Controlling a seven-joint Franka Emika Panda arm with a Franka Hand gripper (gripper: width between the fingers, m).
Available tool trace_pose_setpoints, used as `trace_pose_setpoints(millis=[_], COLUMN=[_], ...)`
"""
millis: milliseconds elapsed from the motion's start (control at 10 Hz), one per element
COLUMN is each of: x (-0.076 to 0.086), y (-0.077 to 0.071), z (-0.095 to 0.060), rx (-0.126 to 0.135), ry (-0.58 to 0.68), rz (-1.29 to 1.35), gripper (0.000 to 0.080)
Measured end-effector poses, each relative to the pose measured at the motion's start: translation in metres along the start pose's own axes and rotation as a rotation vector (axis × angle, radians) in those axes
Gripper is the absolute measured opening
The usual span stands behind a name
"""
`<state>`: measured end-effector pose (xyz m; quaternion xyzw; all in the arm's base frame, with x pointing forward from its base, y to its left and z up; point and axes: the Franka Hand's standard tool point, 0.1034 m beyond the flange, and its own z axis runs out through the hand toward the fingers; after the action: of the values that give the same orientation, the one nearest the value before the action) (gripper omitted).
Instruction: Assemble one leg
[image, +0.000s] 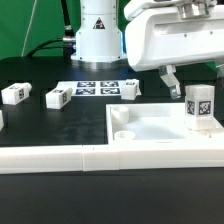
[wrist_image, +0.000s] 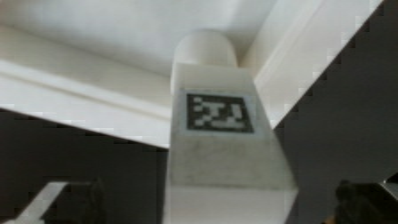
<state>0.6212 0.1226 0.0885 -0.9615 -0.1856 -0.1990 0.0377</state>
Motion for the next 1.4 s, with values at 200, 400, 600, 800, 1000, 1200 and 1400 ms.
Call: trace_pose_setpoints(millis=[200,400,600,800,1000,1200,1400], x=[-0.002,-0.004,-0.001,-0.001,0.000,0.000,0.004], y=[-0.002,-0.001,0.006,0.001,0.002,0.004,0.004], z=[0.001,0.000,-0.002,-0.002,-0.001,0.004,0.010], rx=[0.010,0.047,0.070,0.088,0.087,0.085,0.073], ry=[-0.040,-0.252,-0.382,-0.463,-0.457,-0.437,-0.384], rz=[0.003,0.043,0.050,0.053,0.053,0.046,0.044], gripper=[0.0648,0.0648,0.0648,0.0648,0.0648,0.0648,0.0648])
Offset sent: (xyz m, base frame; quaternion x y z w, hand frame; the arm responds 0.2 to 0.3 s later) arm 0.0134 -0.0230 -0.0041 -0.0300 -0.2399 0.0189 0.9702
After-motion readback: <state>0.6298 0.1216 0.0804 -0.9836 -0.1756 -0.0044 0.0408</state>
